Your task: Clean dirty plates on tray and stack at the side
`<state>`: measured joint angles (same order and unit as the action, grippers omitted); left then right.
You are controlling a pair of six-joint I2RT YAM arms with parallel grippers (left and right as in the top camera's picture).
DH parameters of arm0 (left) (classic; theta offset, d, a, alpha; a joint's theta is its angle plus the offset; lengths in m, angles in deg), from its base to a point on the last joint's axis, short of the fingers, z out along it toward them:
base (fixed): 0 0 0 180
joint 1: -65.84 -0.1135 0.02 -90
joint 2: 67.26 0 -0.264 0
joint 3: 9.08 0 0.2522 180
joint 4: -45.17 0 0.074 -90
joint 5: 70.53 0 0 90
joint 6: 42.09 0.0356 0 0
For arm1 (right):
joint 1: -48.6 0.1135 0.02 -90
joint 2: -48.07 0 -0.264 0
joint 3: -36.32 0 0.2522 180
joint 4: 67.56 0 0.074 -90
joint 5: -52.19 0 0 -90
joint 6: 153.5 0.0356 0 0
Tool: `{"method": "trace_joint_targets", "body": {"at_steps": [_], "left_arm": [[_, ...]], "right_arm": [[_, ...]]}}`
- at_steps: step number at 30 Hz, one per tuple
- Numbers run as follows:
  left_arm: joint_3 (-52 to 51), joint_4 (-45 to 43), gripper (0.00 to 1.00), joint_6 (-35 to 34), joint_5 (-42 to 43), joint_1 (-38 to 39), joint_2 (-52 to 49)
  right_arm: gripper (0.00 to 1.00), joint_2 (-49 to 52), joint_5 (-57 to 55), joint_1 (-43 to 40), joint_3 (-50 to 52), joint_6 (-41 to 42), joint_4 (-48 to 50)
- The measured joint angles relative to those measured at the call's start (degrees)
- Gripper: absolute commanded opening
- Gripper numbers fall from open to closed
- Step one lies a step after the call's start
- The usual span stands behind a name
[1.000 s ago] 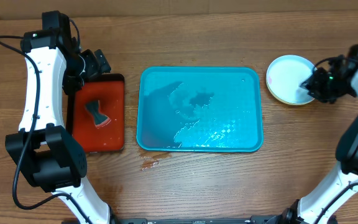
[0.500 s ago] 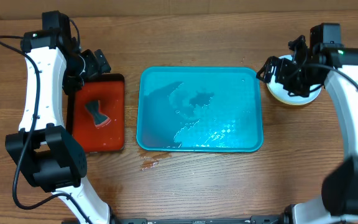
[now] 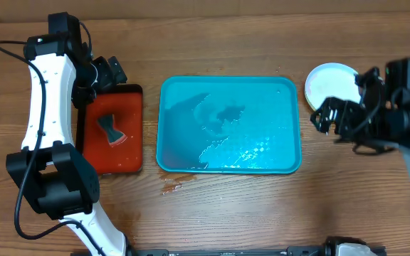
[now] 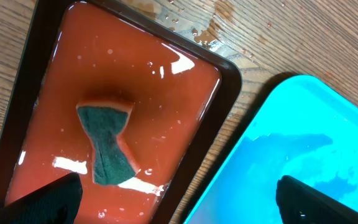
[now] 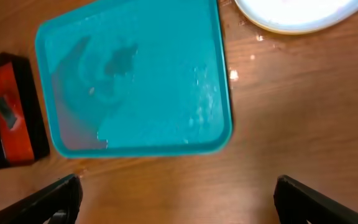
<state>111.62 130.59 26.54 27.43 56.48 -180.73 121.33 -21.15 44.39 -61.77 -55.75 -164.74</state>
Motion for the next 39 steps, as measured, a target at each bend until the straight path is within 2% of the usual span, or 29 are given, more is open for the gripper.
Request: {"method": "trace_joint_targets", "body": {"at_steps": [13, 24, 28, 32, 39], "left_arm": [[0.0, 0.0, 1.0, 0.0, 0.0, 0.0, 0.0], [0.0, 0.0, 1.0, 0.0, 0.0, 0.0, 0.0], [0.0, 0.0, 1.0, 0.0, 0.0, 0.0, 0.0], [0.0, 0.0, 1.0, 0.0, 0.0, 0.0, 0.0], [0.0, 0.1, 1.0, 0.0, 0.0, 0.0, 0.0]], "right_arm": [[1.0, -2.0, 0.0, 0.0, 0.5, 0.0, -4.7], [1.0, -2.0, 0.6, 0.0, 0.7, -0.1, -3.0], [1.0, -3.8, 1.1, 0.5, 4.4, -0.1, 5.2], [1.0, -10.9, 1.1, 3.8, 13.2, -0.1, 17.9], [1.0, -35.5, 0.5, 8.7, 36.0, -0.3, 42.1]]}}
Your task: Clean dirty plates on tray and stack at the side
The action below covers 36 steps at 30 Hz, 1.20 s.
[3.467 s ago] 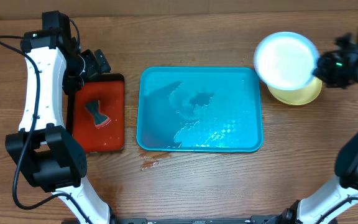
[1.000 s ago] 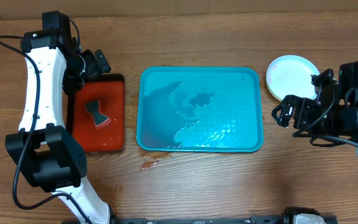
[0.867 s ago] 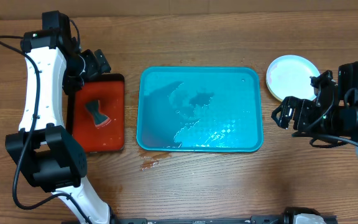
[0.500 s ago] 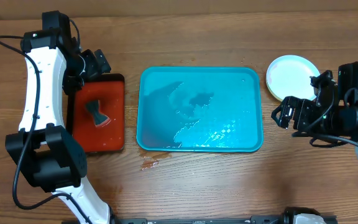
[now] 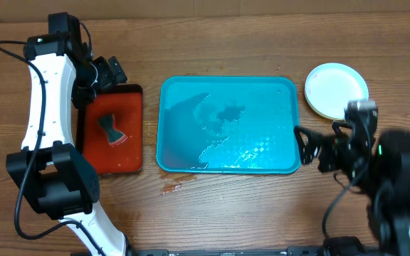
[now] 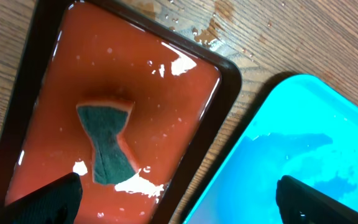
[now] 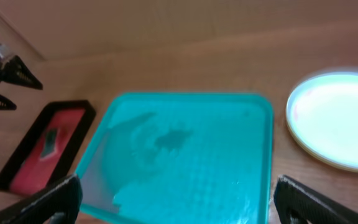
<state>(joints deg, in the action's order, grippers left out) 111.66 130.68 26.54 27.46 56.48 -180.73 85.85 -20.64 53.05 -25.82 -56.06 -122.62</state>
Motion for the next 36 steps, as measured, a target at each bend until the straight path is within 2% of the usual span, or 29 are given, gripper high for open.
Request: {"method": "trace_joint_targets", "body": {"at_steps": [9, 16, 20, 36], "left_arm": [[0.0, 0.0, 1.0, 0.0, 0.0, 0.0, 0.0], [0.0, 0.0, 1.0, 0.0, 0.0, 0.0, 0.0], [0.0, 0.0, 1.0, 0.2, 0.0, 0.0, 0.0], [0.0, 0.0, 1.0, 0.2, 0.0, 0.0, 0.0]], "right_arm": [[1.0, -24.5, -1.1, 0.1, 26.4, 0.0, 19.4], [1.0, -32.4, -2.1, 0.1, 41.3, 0.0, 35.7], [1.0, -33.8, -3.2, 0.1, 45.0, 0.0, 40.2], [1.0, -37.0, -12.6, -0.7, 46.9, 0.0, 43.5]]}}
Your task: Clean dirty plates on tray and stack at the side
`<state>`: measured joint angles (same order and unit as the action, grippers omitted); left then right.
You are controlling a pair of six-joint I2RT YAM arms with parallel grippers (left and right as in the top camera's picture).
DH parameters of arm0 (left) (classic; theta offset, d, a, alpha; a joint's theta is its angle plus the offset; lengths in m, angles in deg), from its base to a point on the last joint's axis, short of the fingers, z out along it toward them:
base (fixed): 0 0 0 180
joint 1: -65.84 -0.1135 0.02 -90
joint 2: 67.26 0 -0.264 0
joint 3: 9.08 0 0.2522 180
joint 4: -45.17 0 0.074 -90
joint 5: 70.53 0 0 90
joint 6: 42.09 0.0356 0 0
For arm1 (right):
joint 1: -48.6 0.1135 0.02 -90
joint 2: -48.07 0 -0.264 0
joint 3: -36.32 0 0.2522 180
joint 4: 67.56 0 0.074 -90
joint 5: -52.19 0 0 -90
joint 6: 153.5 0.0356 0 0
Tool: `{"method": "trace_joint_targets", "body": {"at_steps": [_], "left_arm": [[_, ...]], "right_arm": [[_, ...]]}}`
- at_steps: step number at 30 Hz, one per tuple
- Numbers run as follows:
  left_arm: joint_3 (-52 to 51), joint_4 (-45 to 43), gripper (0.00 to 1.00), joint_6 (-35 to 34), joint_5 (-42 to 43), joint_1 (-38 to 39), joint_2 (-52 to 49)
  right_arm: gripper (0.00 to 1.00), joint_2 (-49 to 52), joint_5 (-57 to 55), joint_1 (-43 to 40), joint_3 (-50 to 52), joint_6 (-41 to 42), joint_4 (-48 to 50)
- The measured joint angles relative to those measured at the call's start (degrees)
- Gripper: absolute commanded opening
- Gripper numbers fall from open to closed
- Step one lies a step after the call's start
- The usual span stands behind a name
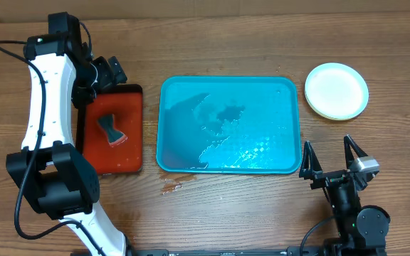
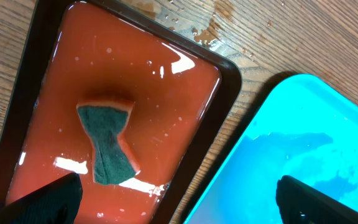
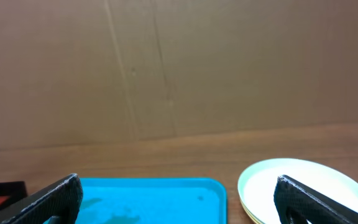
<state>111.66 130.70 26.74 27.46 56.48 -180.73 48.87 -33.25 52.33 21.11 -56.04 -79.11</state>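
The wet blue tray [image 1: 226, 125] lies mid-table with no plates on it. A stack of pale plates [image 1: 337, 90] rests at the far right, also in the right wrist view as plates [image 3: 303, 186]. A green sponge [image 1: 110, 130] lies in the red tray [image 1: 112, 160]; the left wrist view shows the sponge [image 2: 107, 144]. My left gripper [image 1: 109, 72] hangs open above the red tray's far end. My right gripper [image 1: 329, 158] is open, low near the front edge, right of the blue tray's near corner.
Water drops [image 1: 171, 188] spot the wood in front of the blue tray. A cardboard wall [image 3: 166, 62] stands behind the table. The red tray's dark rim [image 2: 210, 130] runs close beside the blue tray's edge [image 2: 229, 168].
My right arm has drawn back toward the front edge and now sits low, its camera looking level across the table. The left arm, sponge and plates have not moved.
My right gripper was open beside the plate stack at the far right. Then it was nearer the front, by the blue tray's right edge. Now it rests low at the table's front. The left gripper stayed open over the red tray throughout.
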Motion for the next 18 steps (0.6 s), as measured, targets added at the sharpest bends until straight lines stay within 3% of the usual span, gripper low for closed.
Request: {"method": "trace_joint_targets", "body": {"at_steps": [18], "left_arm": [[0.0, 0.0, 1.0, 0.0, 0.0, 0.0, 0.0]], "right_arm": [[1.0, 0.0, -3.8, -1.0, 0.4, 0.0, -7.4]]}}
